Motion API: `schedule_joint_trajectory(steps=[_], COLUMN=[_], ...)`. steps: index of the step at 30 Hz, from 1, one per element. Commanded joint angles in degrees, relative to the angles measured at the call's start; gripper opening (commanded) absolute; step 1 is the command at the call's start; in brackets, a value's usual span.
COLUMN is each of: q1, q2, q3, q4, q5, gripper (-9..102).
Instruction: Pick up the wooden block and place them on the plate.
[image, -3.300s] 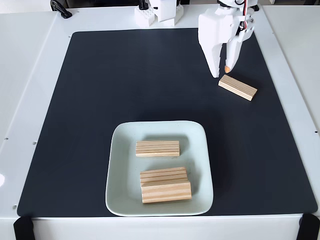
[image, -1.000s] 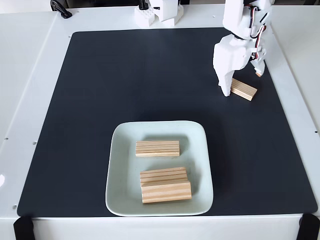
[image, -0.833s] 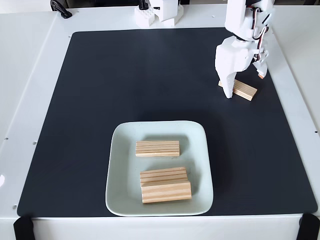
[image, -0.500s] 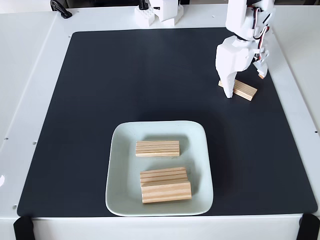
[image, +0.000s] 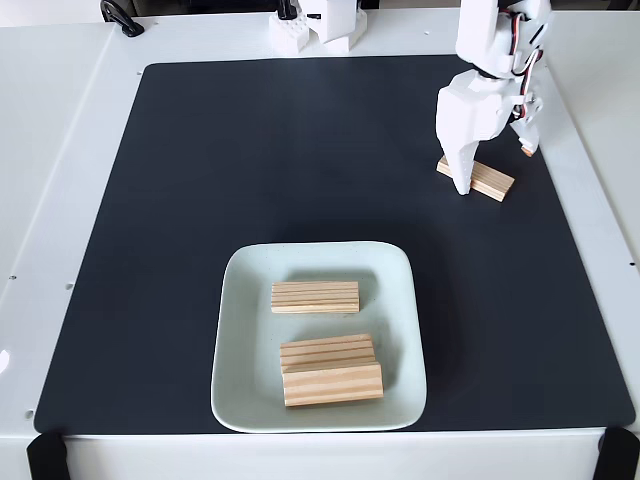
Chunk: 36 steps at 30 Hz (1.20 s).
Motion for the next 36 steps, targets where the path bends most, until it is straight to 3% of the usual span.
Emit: schedule_joint_trajectory(steps=[1, 5, 12, 25, 29, 36], q1=[-0.8, -0.2, 0.6, 1.2, 0.8, 2.2], q2=[1.3, 1.3, 1.2, 6.2, 16.8, 35.3], q3=[0.3, 0.4, 2.1, 4.7, 4.7, 6.0], q4=[0.4, 0.4, 0.5, -0.4, -1.3, -15.9], q5=[0.2, 0.1, 0.5, 2.1, 13.4, 47.6], gripper=[43, 38, -1, 0, 0, 0])
